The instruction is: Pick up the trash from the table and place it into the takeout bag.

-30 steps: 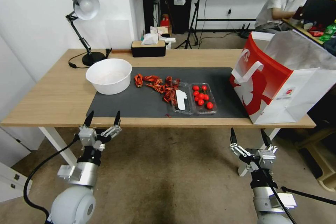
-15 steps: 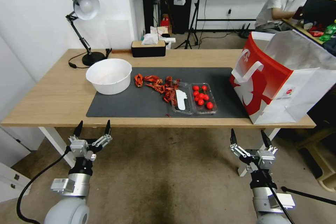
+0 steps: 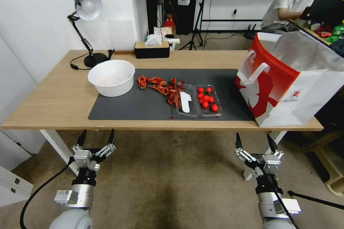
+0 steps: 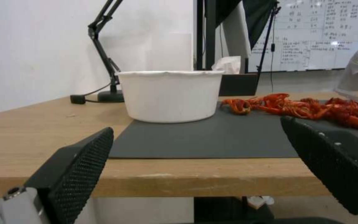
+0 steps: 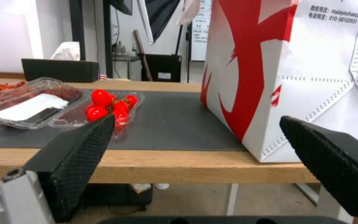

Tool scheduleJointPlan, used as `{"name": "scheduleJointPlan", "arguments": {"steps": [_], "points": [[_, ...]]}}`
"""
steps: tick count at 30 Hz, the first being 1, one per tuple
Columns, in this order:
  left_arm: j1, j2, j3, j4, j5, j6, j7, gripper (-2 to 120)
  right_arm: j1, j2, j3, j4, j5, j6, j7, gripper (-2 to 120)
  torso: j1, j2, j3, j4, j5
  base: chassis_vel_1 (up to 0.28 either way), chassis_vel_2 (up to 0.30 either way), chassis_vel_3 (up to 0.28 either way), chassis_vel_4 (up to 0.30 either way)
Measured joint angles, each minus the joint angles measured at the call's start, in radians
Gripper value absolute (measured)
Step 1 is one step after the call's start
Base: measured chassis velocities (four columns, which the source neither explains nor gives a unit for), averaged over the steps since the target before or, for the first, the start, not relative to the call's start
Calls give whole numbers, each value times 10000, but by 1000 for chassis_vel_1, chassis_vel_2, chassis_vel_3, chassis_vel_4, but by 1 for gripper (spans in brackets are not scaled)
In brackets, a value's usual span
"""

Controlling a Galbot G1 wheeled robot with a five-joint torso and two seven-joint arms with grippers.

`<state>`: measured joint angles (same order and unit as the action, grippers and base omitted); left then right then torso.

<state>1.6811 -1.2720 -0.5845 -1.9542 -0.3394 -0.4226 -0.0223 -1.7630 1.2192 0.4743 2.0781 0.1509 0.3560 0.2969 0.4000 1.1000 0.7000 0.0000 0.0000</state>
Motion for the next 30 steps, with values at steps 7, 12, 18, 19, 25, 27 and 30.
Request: {"name": "scheduleJointPlan", "arguments": {"steps": [7,12,18,19,25,27,30], "points": [[12,-19,5,-52,3,0,5,100,-2,14,0,0,-45,0,-8,100,0,0,0,0,0,0,0,0,0],[23,-21,-11,-99,5,2,6,100,49,39,-23,-66,-56,1,-13,100,0,0,0,0,0,0,0,0,0],[-1,-41,-53,-111,1,20,-1,100,90,45,-69,-77,-71,1,-30,100,1,0,0,0,-1,0,0,0,0],[-13,-38,-49,-114,1,28,-3,100,86,45,-68,-77,-71,1,-31,100,0,0,0,1,0,0,0,0,0],[-62,-47,-30,-128,0,56,-13,100,57,32,-56,-77,-74,1,-54,100,0,0,0,0,0,0,0,0,0],[-73,-48,-30,-128,0,57,-18,100,57,23,-48,-77,-74,1,-61,100,0,0,0,0,0,0,0,0,0],[-79,-44,-28,-128,0,58,-21,100,55,14,-41,-77,-76,1,-69,100,0,0,0,0,0,0,0,0,0]]}}
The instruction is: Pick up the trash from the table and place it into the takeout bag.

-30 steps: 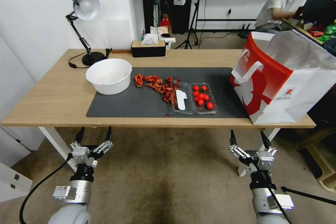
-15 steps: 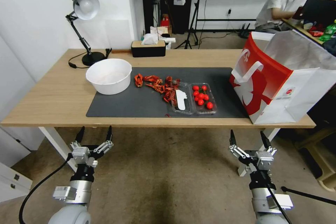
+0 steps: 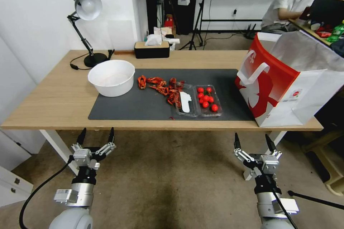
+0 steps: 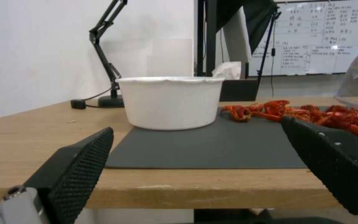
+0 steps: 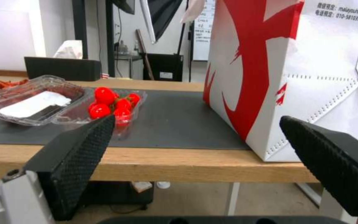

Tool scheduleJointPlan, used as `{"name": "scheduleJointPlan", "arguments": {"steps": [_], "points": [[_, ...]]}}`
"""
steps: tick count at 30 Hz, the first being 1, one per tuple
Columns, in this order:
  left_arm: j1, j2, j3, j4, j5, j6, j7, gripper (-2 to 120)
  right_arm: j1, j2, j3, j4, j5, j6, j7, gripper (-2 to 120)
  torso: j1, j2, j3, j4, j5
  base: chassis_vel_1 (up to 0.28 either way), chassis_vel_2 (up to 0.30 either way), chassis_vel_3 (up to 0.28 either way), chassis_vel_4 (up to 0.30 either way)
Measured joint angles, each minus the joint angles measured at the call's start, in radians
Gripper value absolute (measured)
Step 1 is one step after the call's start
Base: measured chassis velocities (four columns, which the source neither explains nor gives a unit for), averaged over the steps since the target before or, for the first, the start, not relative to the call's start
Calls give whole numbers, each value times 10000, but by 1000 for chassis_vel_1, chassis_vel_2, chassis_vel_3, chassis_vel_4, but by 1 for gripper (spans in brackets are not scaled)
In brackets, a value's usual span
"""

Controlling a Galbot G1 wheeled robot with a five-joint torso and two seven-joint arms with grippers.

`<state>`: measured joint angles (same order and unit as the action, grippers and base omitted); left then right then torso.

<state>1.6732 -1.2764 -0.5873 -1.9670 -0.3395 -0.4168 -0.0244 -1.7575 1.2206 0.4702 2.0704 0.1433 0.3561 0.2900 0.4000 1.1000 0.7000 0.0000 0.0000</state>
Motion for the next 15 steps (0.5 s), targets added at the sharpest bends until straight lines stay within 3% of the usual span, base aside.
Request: {"name": "scheduleJointPlan", "arguments": {"steps": [15], "points": [[-6,4,3,24,2,-5,-18,100,0,11,4,-29,-26,0,-26,100,0,-2,0,0,0,0,0,0,0]]}}
